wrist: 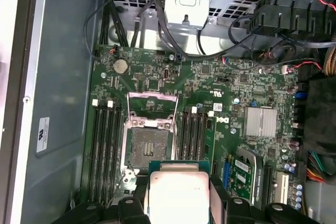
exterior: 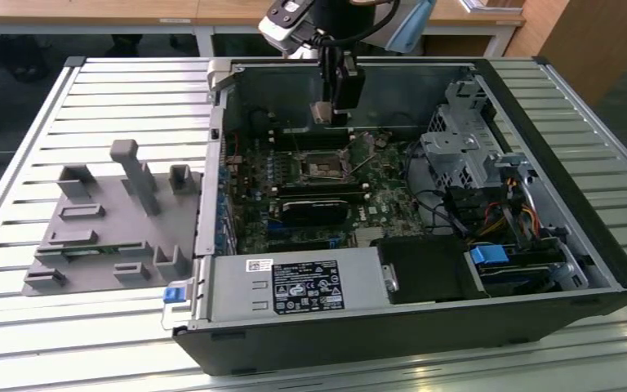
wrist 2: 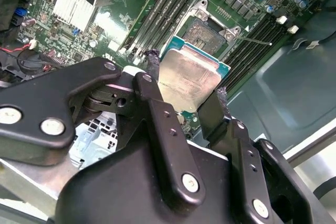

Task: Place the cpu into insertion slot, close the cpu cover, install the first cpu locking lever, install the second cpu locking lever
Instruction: 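Place the cpu into insertion slot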

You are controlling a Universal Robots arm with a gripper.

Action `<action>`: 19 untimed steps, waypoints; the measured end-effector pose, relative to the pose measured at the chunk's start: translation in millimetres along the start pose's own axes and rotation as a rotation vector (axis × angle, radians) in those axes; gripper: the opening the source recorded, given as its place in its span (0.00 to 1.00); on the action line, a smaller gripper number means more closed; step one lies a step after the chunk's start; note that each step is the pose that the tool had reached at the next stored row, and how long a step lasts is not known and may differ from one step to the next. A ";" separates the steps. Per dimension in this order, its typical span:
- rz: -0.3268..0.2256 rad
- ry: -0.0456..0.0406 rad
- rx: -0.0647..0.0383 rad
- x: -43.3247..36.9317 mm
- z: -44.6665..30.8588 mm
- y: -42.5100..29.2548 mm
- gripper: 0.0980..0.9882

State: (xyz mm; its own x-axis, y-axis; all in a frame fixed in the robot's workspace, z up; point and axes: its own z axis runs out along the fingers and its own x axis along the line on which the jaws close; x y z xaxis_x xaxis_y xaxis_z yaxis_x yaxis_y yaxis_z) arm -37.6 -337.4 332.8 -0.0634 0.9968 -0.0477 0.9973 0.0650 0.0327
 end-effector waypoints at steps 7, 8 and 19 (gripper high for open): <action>0.000 0.0002 0.000 1.3 3.7 -0.1 0.50; 0.000 0.0002 0.000 1.6 4.4 -0.1 0.50; 0.000 0.0000 0.000 4.1 14.0 -0.2 0.50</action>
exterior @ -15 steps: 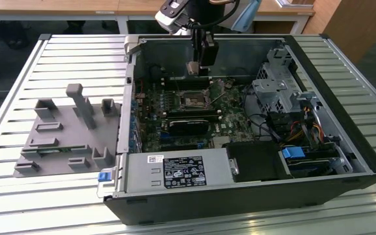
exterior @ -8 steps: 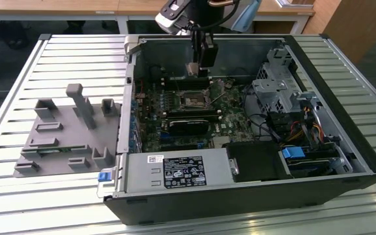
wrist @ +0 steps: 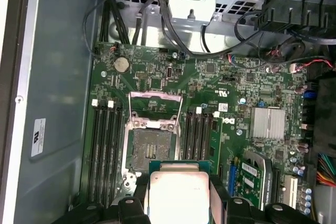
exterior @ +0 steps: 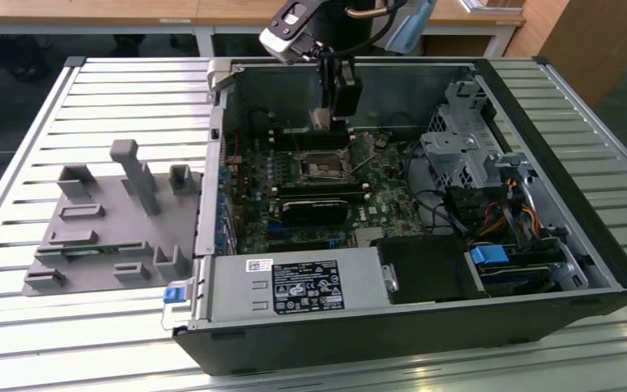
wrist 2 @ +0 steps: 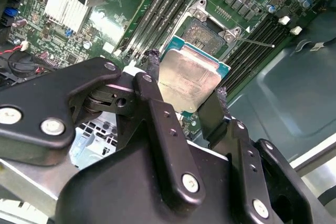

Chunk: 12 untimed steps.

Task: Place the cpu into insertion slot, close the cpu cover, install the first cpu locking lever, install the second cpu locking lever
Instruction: 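Place the cpu into insertion slot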

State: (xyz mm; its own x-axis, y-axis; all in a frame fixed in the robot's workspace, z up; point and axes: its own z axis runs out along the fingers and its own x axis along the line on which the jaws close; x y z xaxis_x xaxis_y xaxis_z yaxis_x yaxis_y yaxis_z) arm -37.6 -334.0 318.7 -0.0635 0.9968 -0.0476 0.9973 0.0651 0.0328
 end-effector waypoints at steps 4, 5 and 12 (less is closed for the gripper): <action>0.000 0.0000 0.000 0.3 2.9 -0.1 0.50; 0.000 -0.0001 0.000 0.3 3.4 -0.1 0.50; 0.000 0.0001 0.000 0.6 6.9 -0.2 0.50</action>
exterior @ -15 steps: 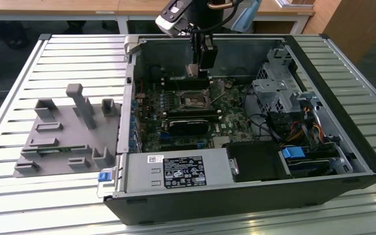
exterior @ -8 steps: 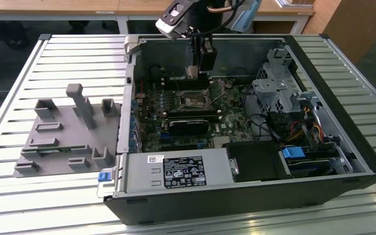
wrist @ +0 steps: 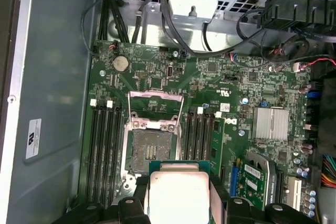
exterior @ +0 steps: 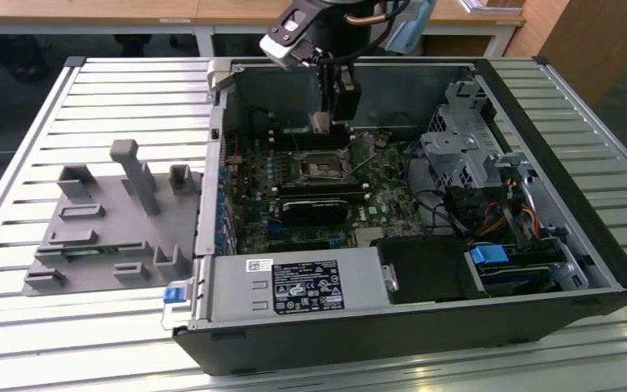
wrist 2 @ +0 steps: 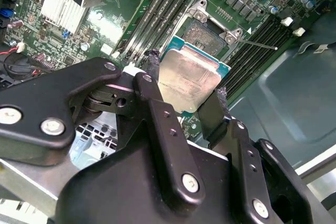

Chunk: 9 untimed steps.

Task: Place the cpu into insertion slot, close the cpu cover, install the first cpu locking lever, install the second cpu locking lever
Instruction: 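Place the cpu into insertion slot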

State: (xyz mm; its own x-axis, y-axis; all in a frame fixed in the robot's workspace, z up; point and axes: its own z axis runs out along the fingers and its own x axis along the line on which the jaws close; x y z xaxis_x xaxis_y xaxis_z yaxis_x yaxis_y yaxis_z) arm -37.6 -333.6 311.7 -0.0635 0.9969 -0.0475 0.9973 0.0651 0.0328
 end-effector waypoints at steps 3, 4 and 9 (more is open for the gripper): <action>0.000 -0.0001 0.000 0.1 2.1 -0.1 0.50; 0.000 -0.0001 0.000 0.2 2.9 -0.1 0.50; 0.002 -0.0002 -0.001 0.4 7.2 -0.2 0.50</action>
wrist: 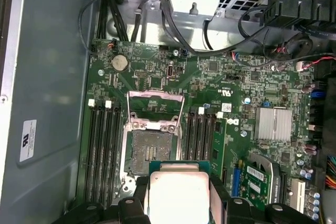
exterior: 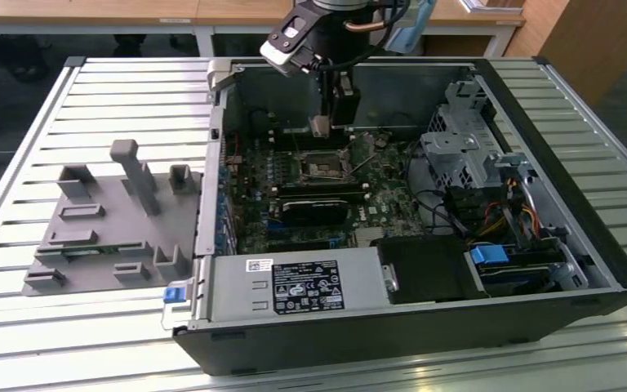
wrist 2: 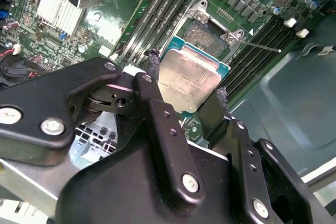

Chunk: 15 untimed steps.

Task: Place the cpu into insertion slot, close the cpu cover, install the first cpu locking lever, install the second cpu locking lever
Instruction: 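Place the cpu into insertion slot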

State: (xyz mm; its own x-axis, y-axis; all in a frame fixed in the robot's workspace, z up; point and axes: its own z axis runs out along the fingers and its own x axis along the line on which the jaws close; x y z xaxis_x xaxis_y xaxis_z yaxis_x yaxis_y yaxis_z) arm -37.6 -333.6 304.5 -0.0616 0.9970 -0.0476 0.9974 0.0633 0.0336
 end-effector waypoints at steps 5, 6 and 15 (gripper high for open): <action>0.001 -0.0026 0.000 0.1 3.0 -0.1 0.50; 0.001 -0.0027 0.000 0.2 4.1 -0.1 0.50; 0.001 -0.0027 -0.001 0.8 15.1 -0.5 0.50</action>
State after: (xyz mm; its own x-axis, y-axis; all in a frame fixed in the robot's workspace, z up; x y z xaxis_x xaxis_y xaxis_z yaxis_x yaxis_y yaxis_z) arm -37.6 -333.5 289.3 -0.0603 0.9969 -0.0503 0.9975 0.0621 0.0349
